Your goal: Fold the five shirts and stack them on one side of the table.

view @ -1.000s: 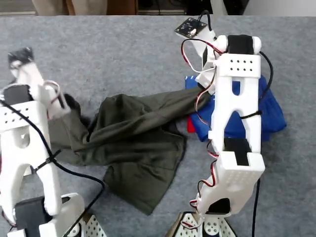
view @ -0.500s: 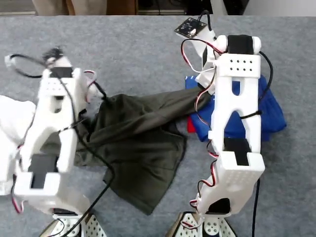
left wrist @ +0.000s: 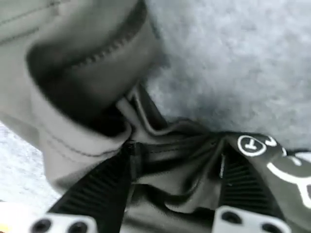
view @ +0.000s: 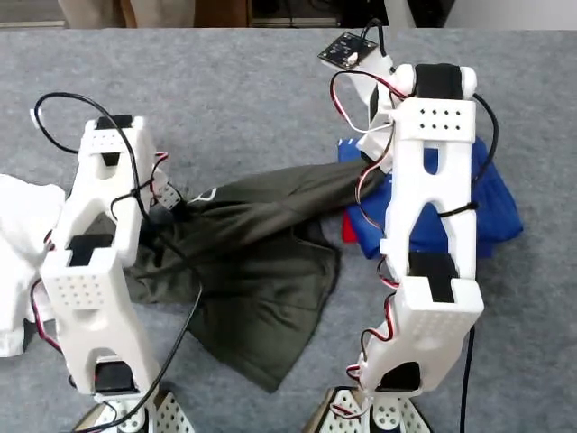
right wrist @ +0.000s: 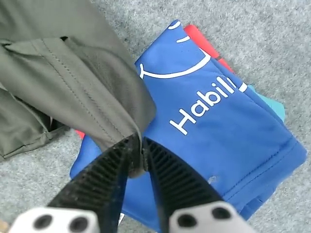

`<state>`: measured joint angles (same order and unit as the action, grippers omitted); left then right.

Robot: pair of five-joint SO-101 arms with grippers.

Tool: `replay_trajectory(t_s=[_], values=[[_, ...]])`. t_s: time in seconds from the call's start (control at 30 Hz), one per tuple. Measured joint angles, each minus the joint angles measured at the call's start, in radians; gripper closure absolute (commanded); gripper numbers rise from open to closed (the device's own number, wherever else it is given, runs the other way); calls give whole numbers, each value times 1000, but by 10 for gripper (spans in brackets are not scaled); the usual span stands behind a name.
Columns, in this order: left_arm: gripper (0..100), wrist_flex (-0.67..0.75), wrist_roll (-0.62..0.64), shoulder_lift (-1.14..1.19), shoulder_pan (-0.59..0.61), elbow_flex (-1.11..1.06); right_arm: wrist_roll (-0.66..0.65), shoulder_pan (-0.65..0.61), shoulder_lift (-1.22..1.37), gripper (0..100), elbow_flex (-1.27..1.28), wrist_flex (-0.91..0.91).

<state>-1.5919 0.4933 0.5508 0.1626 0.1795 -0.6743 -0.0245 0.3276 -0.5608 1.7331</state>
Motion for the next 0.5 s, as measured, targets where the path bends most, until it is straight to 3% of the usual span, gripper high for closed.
replay_trajectory(t_s=[0.17,0.5], values=[[740,-21,74,23,58,63,0,0,0,994,0,0],[736,-137,89,25,172,279,0,0,0,994,0,0]])
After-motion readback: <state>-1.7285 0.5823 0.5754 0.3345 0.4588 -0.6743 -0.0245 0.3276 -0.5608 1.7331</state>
